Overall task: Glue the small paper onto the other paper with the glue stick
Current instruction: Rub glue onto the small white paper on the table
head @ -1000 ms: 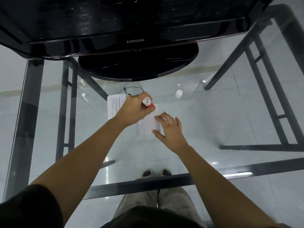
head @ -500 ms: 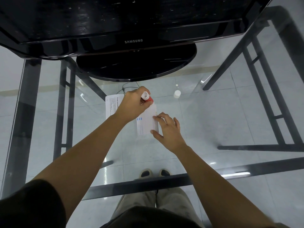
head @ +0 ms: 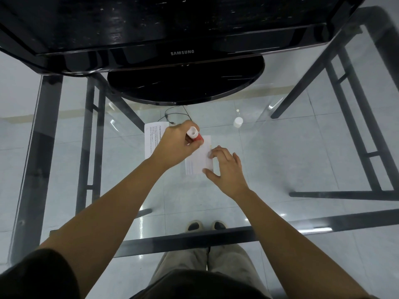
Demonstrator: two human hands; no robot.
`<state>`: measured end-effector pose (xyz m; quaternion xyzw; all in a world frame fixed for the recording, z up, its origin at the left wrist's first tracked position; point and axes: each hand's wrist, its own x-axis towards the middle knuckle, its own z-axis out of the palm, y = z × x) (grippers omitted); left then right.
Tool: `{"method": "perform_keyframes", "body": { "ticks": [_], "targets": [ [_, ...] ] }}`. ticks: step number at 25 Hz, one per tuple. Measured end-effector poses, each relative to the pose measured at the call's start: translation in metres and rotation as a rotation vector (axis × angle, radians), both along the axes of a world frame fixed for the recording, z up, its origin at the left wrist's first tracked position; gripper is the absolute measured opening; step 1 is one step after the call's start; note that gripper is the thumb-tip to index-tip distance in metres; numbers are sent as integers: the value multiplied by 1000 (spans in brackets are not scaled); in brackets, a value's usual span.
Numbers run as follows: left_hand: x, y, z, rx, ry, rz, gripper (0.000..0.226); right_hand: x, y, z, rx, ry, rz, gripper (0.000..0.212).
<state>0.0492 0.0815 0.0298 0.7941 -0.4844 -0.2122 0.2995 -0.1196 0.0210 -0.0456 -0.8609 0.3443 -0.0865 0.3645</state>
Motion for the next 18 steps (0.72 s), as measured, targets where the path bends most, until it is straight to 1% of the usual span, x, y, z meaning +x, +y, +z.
{"method": "perform_keyframes", "body": {
  "ticks": [2,6,7,9,11,14,16,18],
  "targets": [
    [-6,10,-1,27,36,-28,24,0,1,0,-2,-1,-8,36],
    [-14,13,-2,54,28,-49,22,1,0,8,26,-6,14,41],
    [-14,13,-2,56,28,-45,23,-2,0,10,-5,-11,15,43],
    [-14,12,-2,61,29,-38,23,-13,4,13,-147,8,40,42],
    [-14,13,-2,59,40,-35,22,-29,15,14,-270,66,149,40],
    [-14,12,-2,63,43,-55,22,-45,25,9,-315,198,349,48],
    [-12,11,-1,79,50,-86,23,-48,25,5,-306,249,391,53],
    [-9,8,0,100,59,-121,23,-49,24,3,-299,242,387,52]
  ]
}}
